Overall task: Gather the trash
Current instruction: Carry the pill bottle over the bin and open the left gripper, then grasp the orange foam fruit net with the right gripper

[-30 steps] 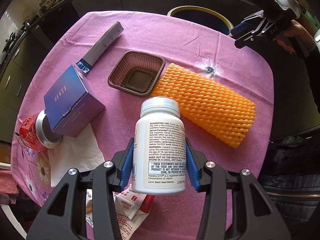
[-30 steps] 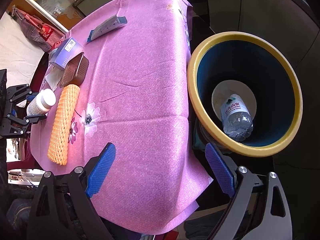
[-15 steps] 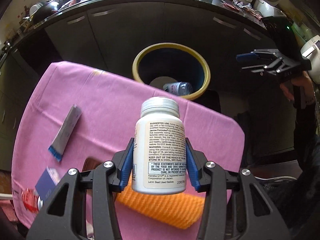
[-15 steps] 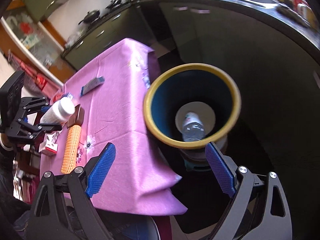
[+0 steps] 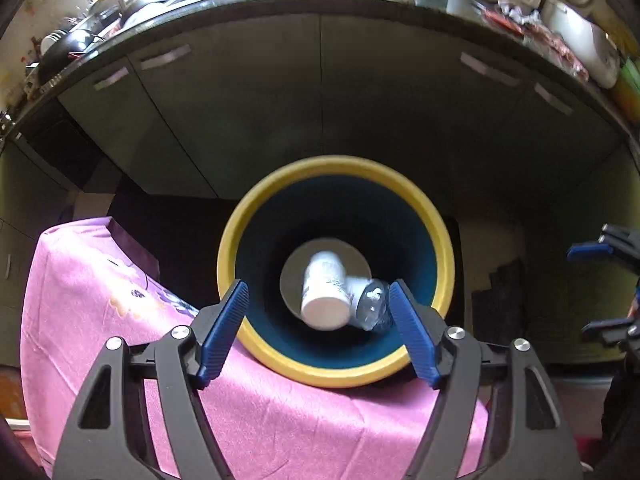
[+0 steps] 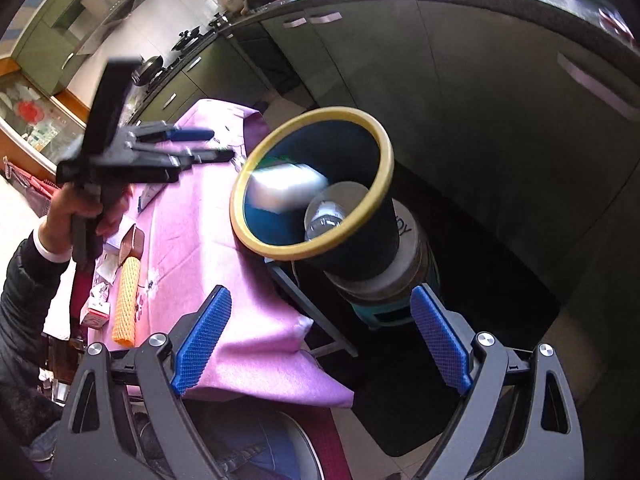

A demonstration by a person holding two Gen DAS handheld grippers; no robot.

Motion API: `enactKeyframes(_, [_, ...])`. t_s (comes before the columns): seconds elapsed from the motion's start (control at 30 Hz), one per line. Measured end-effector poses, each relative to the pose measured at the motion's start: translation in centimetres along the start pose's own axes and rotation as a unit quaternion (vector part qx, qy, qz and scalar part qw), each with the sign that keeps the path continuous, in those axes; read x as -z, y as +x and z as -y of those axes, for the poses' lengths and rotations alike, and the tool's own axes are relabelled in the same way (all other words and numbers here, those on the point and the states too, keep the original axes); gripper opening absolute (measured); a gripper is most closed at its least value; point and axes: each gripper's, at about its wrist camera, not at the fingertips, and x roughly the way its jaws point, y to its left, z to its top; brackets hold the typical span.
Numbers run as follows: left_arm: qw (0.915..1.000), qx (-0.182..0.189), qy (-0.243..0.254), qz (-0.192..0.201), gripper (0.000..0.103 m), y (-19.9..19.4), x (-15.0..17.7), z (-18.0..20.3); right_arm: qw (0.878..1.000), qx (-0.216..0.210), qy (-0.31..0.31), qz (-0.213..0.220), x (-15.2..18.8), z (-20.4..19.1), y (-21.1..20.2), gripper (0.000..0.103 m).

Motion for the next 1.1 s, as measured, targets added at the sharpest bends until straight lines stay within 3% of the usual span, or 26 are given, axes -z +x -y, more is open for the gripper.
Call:
enactKeyframes(0.2, [0.9988,0.01,-0.011,0.046,0.073,-5.7,3.0,-0.2,1.0,-0.008,0.004,-0.006,0.2,-0.3,1.1,0.09])
enactKeyframes(0.33, [0.9947,0.007,-0.045,0.092,0.081,-10.9,7.4,-1.5,1.0,-0.012,-0.015,-0.018,-0.1,-2.3,2.3,0.09])
enactKeyframes(0.5, [0.9859,-0.018,-0.105,0.129,0.082,-16.1,14.5,-4.2,0.998,-0.01,-0.054,-0.037,-0.9,-6.5,3.9,0.09])
enactKeyframes(0.63, [0.9705,-0.043,-0.177,0.158,0.086,-19.7,21.2,-6.6,0.993,-0.015,-0.098,-0.061,-1.1,-11.0,5.7,0.09])
enactKeyframes(0.73, [0.9574,-0.084,-0.214,0.175,0.087,-21.6,26.2,-7.4,0.986,-0.024,-0.144,-0.084,-0.7,-15.5,7.1,0.09])
enactKeyframes(0.83, [0.945,-0.097,-0.254,0.182,0.087,-22.8,30.7,-8.6,0.976,-0.037,-0.186,-0.104,0.0,-20.2,8.7,0.09])
enactKeyframes(0.97, [0.9326,-0.111,-0.291,0.182,0.088,-23.9,35.5,-9.9,0.964,-0.056,-0.23,-0.123,1.6,-25.9,10.7,0.09])
enactKeyframes(1.1, [0.9183,-0.132,-0.319,0.194,0.09,-24.7,39.0,-10.2,0.955,-0.035,-0.27,-0.117,3.5,-31.0,12.7,0.09])
